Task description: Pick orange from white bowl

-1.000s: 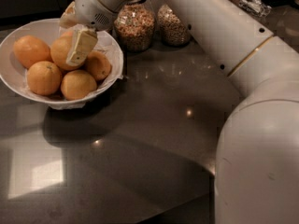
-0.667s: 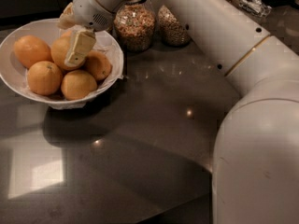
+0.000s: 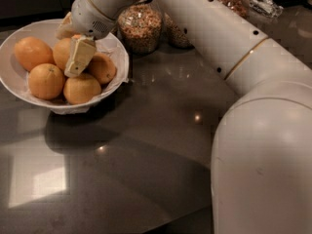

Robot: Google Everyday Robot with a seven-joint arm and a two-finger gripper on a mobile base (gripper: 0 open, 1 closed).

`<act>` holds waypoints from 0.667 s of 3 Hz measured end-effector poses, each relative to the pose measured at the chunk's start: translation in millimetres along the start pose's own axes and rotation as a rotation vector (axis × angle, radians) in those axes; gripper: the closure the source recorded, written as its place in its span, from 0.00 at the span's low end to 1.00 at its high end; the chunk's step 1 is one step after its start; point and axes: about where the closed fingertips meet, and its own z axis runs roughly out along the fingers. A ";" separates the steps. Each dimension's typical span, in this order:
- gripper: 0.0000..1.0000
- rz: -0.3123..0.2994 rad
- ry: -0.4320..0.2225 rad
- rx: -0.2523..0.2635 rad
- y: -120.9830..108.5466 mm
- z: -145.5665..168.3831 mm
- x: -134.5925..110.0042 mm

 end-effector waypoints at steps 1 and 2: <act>0.31 0.016 -0.003 -0.027 4.1 8.7 5.2; 0.50 0.031 -0.004 -0.036 4.3 10.5 9.8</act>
Offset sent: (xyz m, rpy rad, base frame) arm 0.0048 -0.0088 -0.0290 -0.0228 0.0784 -0.0120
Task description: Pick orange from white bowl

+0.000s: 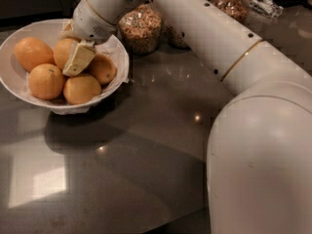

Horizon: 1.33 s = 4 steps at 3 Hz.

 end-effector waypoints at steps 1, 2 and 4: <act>0.73 0.000 0.000 0.000 -0.7 -2.0 -1.9; 0.96 0.000 0.000 0.000 -0.7 -2.0 -2.0; 1.00 -0.089 -0.077 0.033 0.2 -39.0 -33.3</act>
Offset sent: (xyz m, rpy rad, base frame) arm 0.0000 0.0000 0.0027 0.0000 0.0000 0.0000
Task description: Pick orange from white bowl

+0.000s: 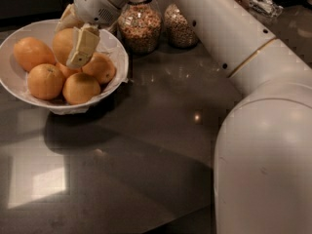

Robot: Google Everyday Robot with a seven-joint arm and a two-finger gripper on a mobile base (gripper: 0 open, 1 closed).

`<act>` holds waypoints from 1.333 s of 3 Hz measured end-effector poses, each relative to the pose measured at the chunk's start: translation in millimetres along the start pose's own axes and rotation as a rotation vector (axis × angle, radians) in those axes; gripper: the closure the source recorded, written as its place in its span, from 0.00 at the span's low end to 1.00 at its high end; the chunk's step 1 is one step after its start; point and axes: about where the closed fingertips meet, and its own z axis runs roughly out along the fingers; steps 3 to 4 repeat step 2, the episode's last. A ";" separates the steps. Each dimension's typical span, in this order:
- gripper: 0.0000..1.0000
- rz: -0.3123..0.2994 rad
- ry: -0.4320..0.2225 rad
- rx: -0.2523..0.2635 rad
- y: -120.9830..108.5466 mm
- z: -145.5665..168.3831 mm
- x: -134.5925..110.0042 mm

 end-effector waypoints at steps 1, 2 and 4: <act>1.00 -0.074 -0.061 0.038 4.8 -36.0 -26.5; 1.00 -0.078 -0.065 0.040 4.6 -37.3 -27.6; 1.00 -0.078 -0.065 0.040 4.6 -37.3 -27.6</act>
Offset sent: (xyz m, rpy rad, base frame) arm -0.0116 -0.0136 0.0363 0.0712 -0.0474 0.0355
